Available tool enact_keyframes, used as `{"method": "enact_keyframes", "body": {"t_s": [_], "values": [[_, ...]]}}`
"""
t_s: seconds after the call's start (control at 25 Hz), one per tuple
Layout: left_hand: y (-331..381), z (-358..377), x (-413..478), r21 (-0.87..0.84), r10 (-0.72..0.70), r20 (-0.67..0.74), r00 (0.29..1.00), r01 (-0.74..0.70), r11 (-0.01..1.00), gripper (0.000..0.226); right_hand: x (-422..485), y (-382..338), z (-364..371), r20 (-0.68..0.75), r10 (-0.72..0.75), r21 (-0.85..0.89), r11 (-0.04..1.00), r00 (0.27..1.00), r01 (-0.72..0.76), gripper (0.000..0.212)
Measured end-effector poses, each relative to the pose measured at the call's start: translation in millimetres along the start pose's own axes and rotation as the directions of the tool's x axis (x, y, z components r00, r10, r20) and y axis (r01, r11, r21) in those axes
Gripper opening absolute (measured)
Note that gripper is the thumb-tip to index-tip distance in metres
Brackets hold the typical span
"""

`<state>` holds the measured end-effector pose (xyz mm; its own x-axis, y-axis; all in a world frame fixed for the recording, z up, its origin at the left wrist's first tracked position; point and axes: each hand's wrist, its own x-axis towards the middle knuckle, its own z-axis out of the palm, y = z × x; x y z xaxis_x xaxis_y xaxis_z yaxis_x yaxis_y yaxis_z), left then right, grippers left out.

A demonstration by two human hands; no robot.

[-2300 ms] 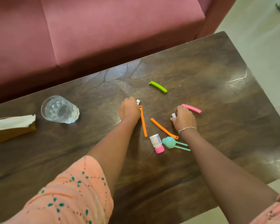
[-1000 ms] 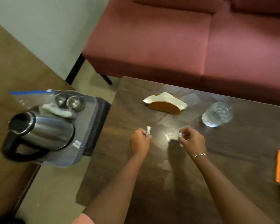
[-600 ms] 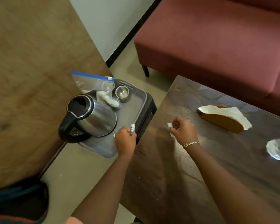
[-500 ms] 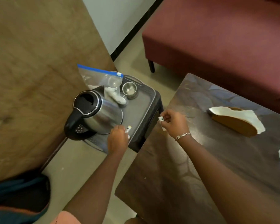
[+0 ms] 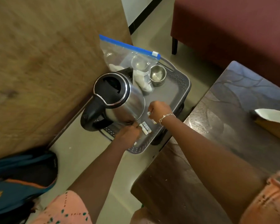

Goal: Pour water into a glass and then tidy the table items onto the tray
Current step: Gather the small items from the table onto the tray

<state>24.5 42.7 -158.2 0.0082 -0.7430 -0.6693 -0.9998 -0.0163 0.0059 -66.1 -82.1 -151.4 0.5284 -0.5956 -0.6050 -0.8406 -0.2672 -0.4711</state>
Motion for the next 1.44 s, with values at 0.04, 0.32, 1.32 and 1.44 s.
{"method": "enact_keyframes", "body": {"t_s": [0.04, 0.32, 1.32, 1.44], "values": [[-1.1, 1.9, 2.2, -0.012, 0.035, 0.003, 0.999, -0.035, 0.999, 0.038, 4.4, -0.3, 6.3, 0.013, 0.002, -0.039, 0.999, 1.0, -0.002, 0.025], [-2.1, 14.3, 1.9, -0.243, -0.031, -0.05, 0.998, 0.018, 0.97, 0.027, 5.3, -2.7, 26.1, 0.021, -0.004, -0.216, 0.976, 1.0, 0.008, 0.025], [10.7, 16.1, -19.8, -0.532, -0.401, -0.027, 0.916, 0.326, 0.781, 0.033, -12.3, -7.2, 44.4, 0.322, -0.222, -0.212, 0.931, 0.92, 0.299, 0.025], [11.1, 17.8, -18.4, -0.558, -0.396, -0.04, 0.917, 0.308, 0.771, 0.045, -13.4, -5.6, 45.7, 0.332, -0.224, -0.241, 0.919, 0.916, 0.312, 0.025]]}}
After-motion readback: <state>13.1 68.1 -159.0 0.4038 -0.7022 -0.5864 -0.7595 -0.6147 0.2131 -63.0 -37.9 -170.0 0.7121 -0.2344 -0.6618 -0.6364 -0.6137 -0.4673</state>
